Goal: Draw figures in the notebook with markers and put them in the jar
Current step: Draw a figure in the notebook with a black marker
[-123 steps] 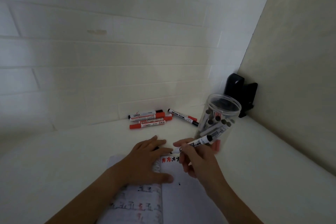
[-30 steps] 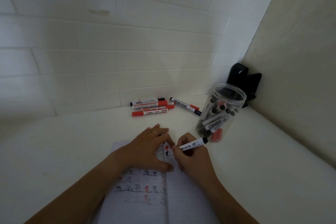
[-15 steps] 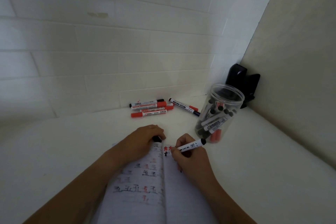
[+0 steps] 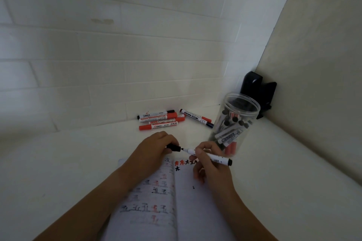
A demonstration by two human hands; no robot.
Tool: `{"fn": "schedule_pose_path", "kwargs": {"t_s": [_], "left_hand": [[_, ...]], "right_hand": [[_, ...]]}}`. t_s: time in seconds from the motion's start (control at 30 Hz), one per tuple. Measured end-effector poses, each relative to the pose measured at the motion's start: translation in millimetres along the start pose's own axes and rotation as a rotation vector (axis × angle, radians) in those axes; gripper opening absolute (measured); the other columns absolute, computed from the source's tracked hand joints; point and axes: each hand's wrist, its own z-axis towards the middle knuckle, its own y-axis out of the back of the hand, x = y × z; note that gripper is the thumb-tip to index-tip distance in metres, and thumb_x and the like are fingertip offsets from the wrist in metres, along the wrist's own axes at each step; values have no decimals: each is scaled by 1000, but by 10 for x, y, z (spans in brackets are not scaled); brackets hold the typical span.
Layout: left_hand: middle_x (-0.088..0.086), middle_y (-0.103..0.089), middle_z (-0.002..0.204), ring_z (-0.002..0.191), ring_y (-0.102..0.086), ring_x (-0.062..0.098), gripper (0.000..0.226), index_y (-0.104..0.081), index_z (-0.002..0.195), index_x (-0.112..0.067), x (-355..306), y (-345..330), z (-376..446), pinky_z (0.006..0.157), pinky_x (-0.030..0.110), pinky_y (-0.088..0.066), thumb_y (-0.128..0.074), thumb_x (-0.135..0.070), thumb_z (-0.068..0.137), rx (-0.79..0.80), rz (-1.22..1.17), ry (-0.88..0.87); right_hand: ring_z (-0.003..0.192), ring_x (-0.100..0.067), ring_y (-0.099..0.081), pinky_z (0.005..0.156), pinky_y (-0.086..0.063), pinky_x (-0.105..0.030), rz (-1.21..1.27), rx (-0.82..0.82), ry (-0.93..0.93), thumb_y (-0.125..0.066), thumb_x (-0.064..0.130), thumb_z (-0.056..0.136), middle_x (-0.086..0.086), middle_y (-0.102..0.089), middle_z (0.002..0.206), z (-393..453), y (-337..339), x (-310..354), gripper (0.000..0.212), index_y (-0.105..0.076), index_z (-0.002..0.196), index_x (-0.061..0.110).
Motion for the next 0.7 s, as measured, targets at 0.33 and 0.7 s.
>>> {"fn": "schedule_pose_path", "kwargs": {"t_s": [0.33, 0.7], "left_hand": [[-11, -59, 102, 92, -56, 6, 24, -64, 110, -22, -102, -51, 6, 78, 31, -50, -59, -5, 93, 19, -69, -111], [-14, -54, 92, 83, -52, 8, 9, -63, 103, -24, -170, -7, 11, 71, 22, -42, -56, -23, 97, 1, -112, -148]], "right_hand": [[48, -30, -60, 42, -43, -31, -5, 66, -15, -71, 29, 87, -18, -73, 83, 7, -14, 34, 29, -62, 95, 3], [56, -28, -62, 45, -44, -28, 117, 113, -115, -63, 35, 92, -17, -73, 91, 18, 47, 54, 35, -64, 105, 2]]}}
